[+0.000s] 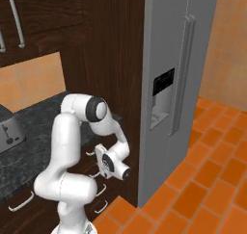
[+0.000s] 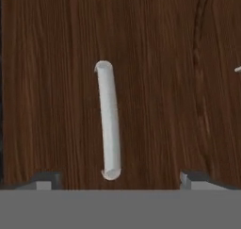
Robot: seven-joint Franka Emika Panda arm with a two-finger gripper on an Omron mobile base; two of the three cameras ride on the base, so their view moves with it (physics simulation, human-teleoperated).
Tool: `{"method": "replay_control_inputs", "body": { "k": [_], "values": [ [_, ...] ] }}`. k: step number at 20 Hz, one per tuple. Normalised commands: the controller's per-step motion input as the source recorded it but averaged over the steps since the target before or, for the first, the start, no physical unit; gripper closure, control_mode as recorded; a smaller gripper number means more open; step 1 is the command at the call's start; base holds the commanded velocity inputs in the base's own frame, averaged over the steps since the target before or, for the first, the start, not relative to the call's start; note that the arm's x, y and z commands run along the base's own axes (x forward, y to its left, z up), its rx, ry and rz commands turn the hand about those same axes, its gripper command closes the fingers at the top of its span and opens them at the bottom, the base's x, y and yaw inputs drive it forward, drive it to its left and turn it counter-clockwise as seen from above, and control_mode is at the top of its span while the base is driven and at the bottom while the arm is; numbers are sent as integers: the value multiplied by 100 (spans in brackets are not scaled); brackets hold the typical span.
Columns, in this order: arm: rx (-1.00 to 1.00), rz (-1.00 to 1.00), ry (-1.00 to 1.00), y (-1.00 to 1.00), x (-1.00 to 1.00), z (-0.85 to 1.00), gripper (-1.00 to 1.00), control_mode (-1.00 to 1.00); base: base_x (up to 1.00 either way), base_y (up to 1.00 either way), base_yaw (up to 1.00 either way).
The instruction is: Take a straw from the drawer in front and place it inside the glass cup on the dining counter.
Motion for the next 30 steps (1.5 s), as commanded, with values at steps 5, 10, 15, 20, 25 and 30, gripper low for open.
{"method": "replay_control_inputs", "body": {
  "k": [5,10,15,20,25,30],
  "values": [
    [0,0,-3,19,58,-20,-100,-100,0,0,0],
    [0,0,-9,30,25,-1,-100,-100,0,0,0],
    [0,0,-6,37,3,5,-100,-100,0,0,0],
    [0,0,0,15,0,1,100,-100,0,0,0],
    [0,0,0,-30,-6,14,100,-100,0,0,0],
    [0,0,-3,-86,-29,23,100,-100,0,0,0]
  ]
}}
